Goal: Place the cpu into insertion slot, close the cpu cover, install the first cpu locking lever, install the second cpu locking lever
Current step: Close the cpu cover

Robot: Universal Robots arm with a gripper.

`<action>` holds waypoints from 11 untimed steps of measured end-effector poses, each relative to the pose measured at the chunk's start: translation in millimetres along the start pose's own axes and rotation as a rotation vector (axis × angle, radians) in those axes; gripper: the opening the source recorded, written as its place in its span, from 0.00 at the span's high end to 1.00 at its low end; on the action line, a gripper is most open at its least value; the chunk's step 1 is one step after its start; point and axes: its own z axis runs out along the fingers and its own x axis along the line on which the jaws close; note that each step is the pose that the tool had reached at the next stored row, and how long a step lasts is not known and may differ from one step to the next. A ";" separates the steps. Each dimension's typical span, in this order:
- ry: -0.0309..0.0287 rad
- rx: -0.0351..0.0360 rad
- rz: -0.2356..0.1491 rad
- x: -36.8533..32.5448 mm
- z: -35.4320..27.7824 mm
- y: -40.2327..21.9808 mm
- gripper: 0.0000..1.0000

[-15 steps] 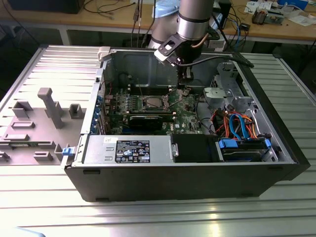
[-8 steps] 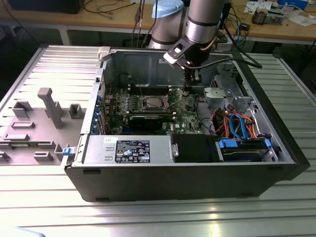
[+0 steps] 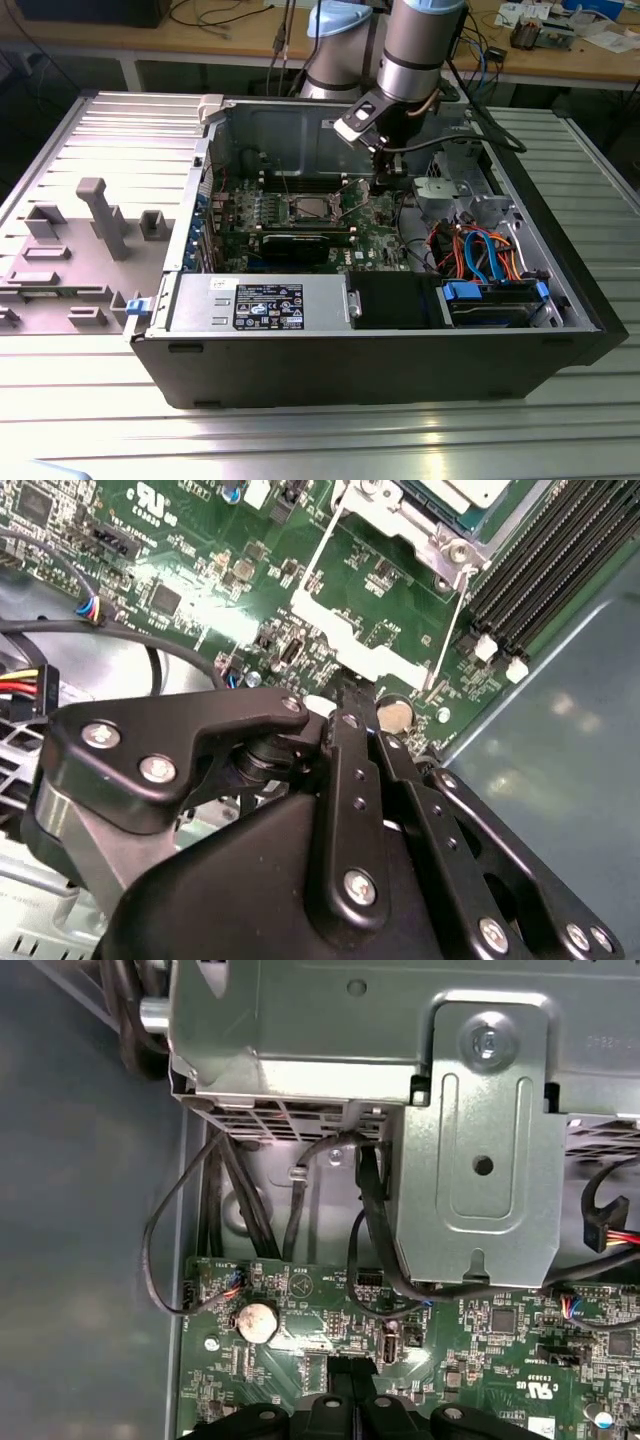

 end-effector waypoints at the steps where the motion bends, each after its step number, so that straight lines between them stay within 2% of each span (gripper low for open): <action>1: 0.0001 0.0011 -0.002 0.1 0.1 -1.2 0.89; 5: 0.0002 0.0014 -0.003 0.4 -4.2 -5.3 0.89; 11: 0.0001 0.0014 -0.003 0.9 -4.2 -13.3 0.89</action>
